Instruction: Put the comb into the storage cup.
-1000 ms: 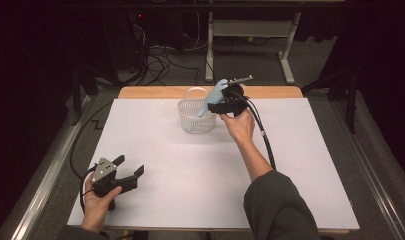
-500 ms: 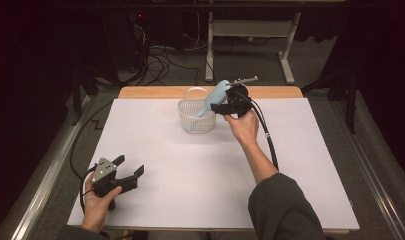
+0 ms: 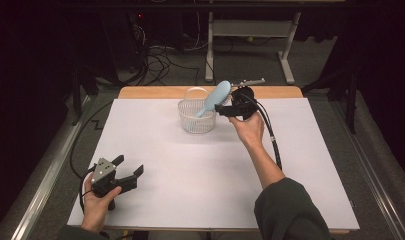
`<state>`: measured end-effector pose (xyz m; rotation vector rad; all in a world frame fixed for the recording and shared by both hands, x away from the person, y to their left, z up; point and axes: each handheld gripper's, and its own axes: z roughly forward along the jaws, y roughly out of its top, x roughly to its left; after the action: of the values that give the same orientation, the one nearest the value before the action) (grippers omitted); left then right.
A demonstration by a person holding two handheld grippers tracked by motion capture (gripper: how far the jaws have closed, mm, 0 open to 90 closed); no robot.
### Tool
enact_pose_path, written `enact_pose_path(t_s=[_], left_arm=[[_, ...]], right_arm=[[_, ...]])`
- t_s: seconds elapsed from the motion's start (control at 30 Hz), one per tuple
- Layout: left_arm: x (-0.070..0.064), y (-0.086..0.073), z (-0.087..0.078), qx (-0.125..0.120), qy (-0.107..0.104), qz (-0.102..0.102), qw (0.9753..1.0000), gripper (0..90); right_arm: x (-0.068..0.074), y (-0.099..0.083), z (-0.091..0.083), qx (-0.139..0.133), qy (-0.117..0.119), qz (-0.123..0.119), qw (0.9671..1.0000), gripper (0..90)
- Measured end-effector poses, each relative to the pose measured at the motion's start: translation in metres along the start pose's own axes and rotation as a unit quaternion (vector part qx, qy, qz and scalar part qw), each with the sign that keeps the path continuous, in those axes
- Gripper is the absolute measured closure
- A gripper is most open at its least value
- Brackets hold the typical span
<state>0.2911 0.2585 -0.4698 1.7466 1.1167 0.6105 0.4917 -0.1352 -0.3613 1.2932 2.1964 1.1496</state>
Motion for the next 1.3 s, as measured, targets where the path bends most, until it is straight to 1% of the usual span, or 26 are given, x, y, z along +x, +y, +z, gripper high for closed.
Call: enact_pose_path(t_s=[0.43, 1.3], left_arm=[[0.0, 0.0, 0.0, 0.0, -0.001, 0.0, 1.0, 18.8], [0.0, 0.0, 0.001, -0.002, 0.0, -0.003, 1.0, 18.8]], right_arm=[[-0.008, -0.005, -0.012, -0.007, -0.001, 0.003, 1.0, 28.8], [-0.019, -0.014, -0.027, -0.012, -0.002, 0.001, 0.9999, 29.2]])
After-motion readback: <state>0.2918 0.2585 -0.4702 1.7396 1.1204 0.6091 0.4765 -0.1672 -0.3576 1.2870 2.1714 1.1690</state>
